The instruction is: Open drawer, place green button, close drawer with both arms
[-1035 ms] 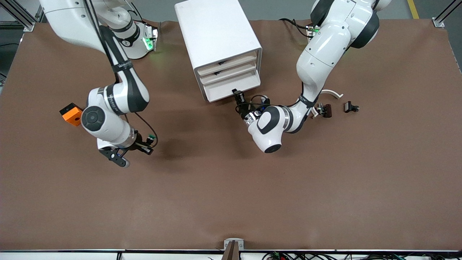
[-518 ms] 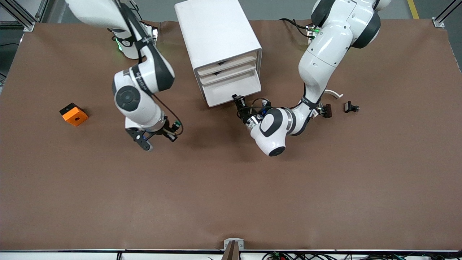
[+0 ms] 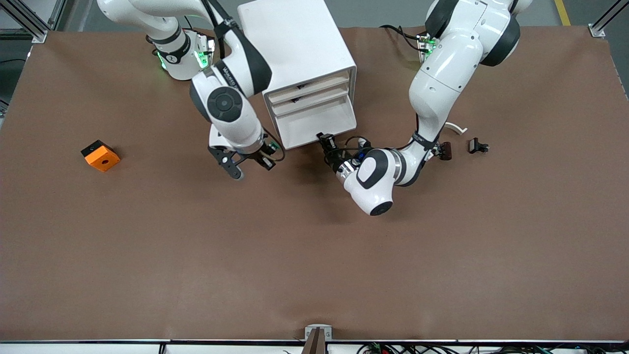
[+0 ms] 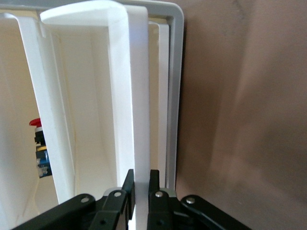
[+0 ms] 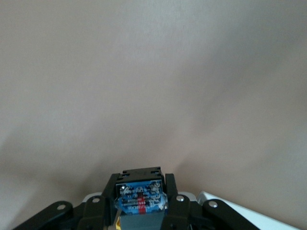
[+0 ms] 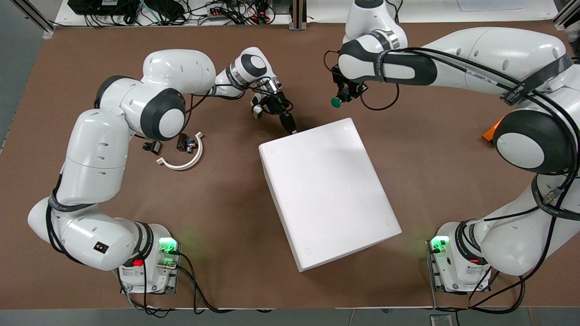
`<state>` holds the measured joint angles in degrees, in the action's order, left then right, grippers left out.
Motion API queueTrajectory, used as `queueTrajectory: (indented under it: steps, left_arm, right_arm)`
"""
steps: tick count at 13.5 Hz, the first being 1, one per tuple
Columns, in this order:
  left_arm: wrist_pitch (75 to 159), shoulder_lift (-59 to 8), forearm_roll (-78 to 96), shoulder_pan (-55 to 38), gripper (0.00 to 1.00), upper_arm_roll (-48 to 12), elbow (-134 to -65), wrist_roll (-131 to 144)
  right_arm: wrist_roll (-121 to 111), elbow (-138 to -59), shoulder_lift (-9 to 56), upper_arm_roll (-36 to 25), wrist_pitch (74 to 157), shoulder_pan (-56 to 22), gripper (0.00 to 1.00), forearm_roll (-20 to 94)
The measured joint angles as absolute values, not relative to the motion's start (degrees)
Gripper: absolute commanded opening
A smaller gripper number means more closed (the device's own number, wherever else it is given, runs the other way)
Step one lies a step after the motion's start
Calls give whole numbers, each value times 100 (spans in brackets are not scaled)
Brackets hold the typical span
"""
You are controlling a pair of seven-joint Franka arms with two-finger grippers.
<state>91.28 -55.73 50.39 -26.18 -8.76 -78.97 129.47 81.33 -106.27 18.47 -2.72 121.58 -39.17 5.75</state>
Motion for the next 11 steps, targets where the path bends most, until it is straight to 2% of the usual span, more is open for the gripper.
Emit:
queueTrajectory:
  steps: [2, 3, 4, 5, 6, 11]
  left_arm:
    - [9175, -5573, 5034, -2535, 1, -869, -7858, 12946]
    - [9185, -5573, 5011, -2494, 7, -866, -7841, 12946]
    - [9185, -5573, 4977, -2456, 8, -865, -7826, 12946]
    - [9186, -5573, 4954, -2422, 39, -865, -7814, 12946]
    - [9186, -5573, 4946, -2399, 99, -865, -7807, 12943]
    - [9397, -5575, 4866, -2355, 100, -801, -7612, 12815]
  right_arm:
    - [8336, -10623, 1848, -272, 12156, -4091, 0, 575]
    - [8428, -10617, 1848, -274, 12156, -4168, 0, 575]
    - [8519, -10608, 1848, -273, 12156, -4241, 0, 575]
    - [8617, -10592, 1848, -274, 12156, -4315, 0, 575]
    - [8701, -10562, 1848, -274, 12156, -4380, 0, 575]
    - [8944, -10400, 1941, -275, 12166, -4656, 0, 575]
